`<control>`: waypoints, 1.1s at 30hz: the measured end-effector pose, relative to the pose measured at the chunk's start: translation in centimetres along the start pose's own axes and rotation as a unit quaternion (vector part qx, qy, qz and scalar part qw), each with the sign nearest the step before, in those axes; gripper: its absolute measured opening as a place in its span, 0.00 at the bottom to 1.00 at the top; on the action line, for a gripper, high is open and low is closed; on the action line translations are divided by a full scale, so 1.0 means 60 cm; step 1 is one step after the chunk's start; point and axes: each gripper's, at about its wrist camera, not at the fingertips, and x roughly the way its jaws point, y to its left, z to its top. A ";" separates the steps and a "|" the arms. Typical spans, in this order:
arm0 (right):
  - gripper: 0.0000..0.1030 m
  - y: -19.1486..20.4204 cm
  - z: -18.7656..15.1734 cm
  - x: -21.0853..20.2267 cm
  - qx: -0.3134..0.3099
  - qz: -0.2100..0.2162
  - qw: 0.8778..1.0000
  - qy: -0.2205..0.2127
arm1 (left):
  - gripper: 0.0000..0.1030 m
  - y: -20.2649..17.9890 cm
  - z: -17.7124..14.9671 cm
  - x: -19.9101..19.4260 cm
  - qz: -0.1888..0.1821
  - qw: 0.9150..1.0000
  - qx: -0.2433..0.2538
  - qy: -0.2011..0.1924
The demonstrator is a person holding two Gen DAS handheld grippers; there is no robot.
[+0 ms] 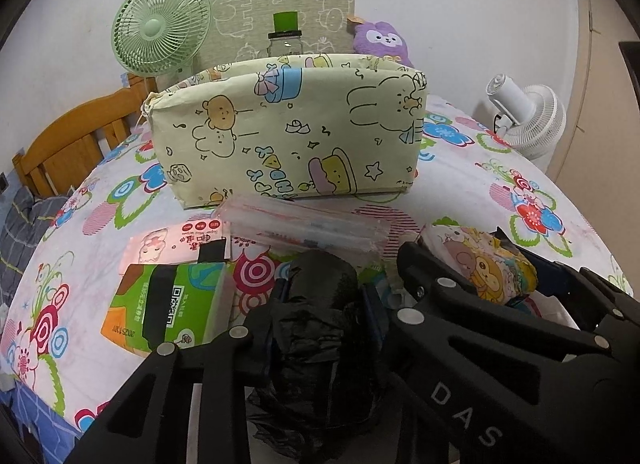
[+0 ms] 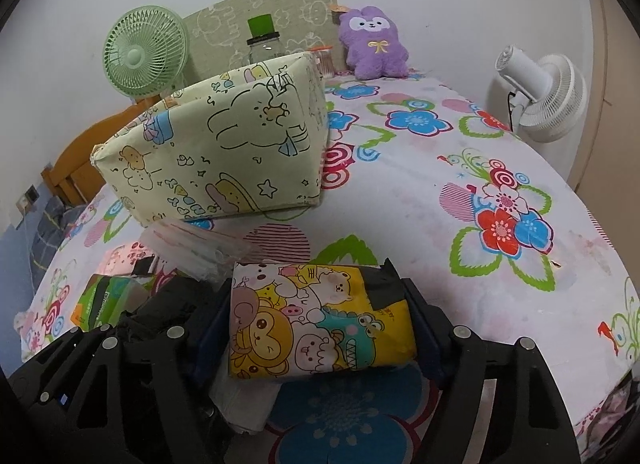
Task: Organize soft objects
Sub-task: 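Grasp the black plastic bag with the left tool while the right tool grasps the yellow packet, then carry the black bag and yellow packet over the basket with both tools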
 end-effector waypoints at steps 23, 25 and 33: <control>0.75 0.041 0.047 -0.085 -0.022 -0.015 0.998 -0.058 | 0.32 0.028 0.041 -0.076 -0.004 0.998 -0.029 -0.049; 0.75 0.045 0.052 -0.095 -0.021 -0.013 0.998 -0.061 | 0.32 0.030 0.046 -0.086 -0.002 0.998 -0.030 -0.055; 0.75 0.062 0.077 -0.133 -0.027 -0.021 0.996 -0.078 | 0.32 0.040 0.071 -0.121 -0.004 0.997 -0.033 -0.075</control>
